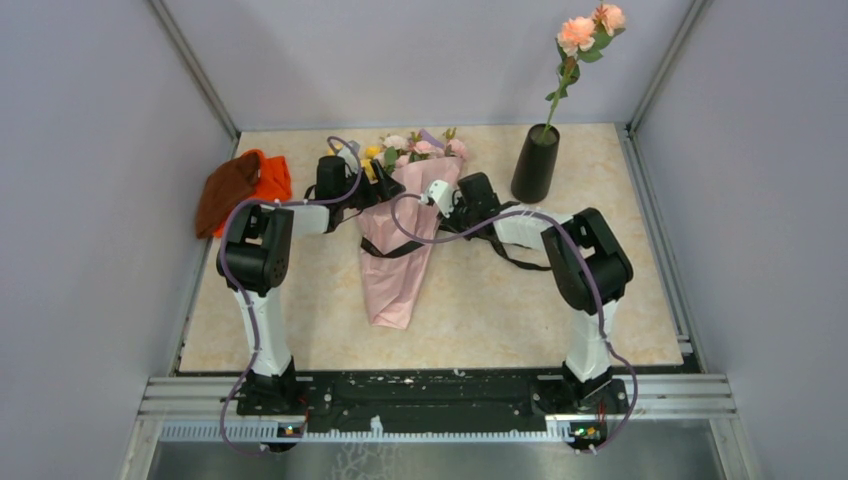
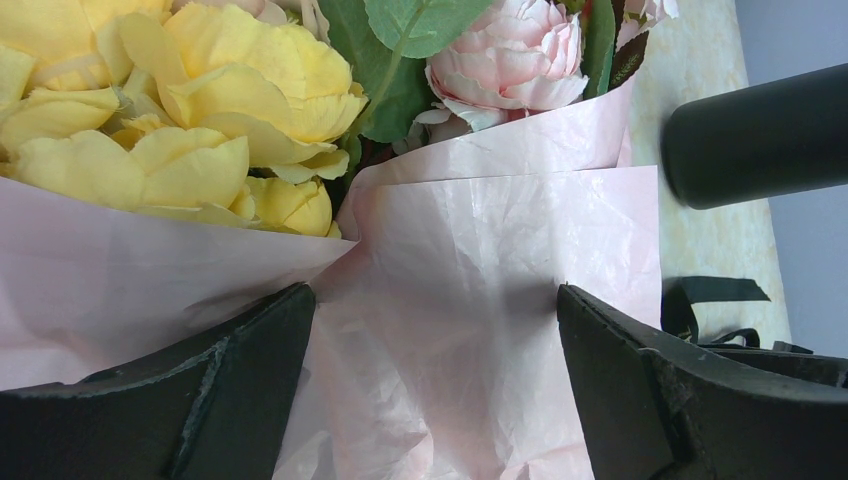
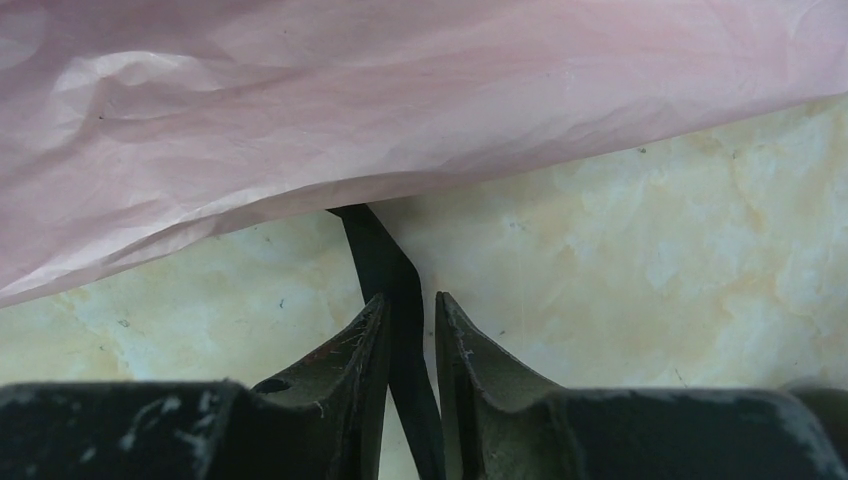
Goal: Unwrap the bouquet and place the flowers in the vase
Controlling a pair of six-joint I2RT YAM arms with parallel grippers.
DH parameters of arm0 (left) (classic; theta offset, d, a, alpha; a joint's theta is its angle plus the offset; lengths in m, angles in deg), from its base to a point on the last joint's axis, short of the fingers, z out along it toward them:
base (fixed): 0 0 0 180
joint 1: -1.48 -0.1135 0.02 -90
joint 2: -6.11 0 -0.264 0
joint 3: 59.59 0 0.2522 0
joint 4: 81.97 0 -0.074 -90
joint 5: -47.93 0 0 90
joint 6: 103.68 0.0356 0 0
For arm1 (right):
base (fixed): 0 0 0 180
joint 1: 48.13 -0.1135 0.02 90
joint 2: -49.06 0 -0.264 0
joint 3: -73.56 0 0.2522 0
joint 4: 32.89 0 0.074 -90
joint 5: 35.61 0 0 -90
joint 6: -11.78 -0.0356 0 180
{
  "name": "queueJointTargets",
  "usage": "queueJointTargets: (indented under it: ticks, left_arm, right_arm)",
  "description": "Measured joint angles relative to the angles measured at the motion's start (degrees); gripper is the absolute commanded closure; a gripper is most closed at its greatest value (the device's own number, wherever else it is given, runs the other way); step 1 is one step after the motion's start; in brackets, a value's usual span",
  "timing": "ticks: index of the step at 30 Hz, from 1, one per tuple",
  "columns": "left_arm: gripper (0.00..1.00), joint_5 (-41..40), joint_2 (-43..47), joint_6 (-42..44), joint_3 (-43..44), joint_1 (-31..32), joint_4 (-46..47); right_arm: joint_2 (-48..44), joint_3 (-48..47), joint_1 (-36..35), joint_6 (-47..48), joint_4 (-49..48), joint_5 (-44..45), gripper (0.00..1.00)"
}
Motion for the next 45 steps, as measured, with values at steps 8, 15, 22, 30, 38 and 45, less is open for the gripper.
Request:
queueJointTargets:
  ticks: [8,15,22,30,38,45]
  left_arm:
    - [0.01,0.0,0.0,0.0,0.0,0.0,0.0]
    - [0.01,0.0,0.0,-0.2,0.0,-0.3,-0.1]
    - [0.01,0.0,0.0,-0.4,0.0,-0.3,-0.1]
    - [0.01,0.1,0.0,-0.5,0.0,-0.3,-0.1]
    - [0.01,0.2,0.1,-0.7,0.0,-0.4,-0.5]
    - [0.01,0.5,0.2,-1.2,0.0,-0.6,-0.5]
  right_arm:
    - [2.0,-1.8,0.6,-0.1,0.0,-0.4,1.0]
    - [2.9,-3.3,1.4,-0.5,1.1,-1.9,1.0]
    - [2.7,-3.2,2.1,-1.5,1.3,-1.9,1.0]
    - [-2.5,-0.9,6.0,-3.9,1.2,0.1,1.0]
    - [-13.3,5.9,11.3,-10.5,-2.2,8.4,1.0]
    - [-30.0,10.0,14.9,-17.5,-5.4,17.4,1.0]
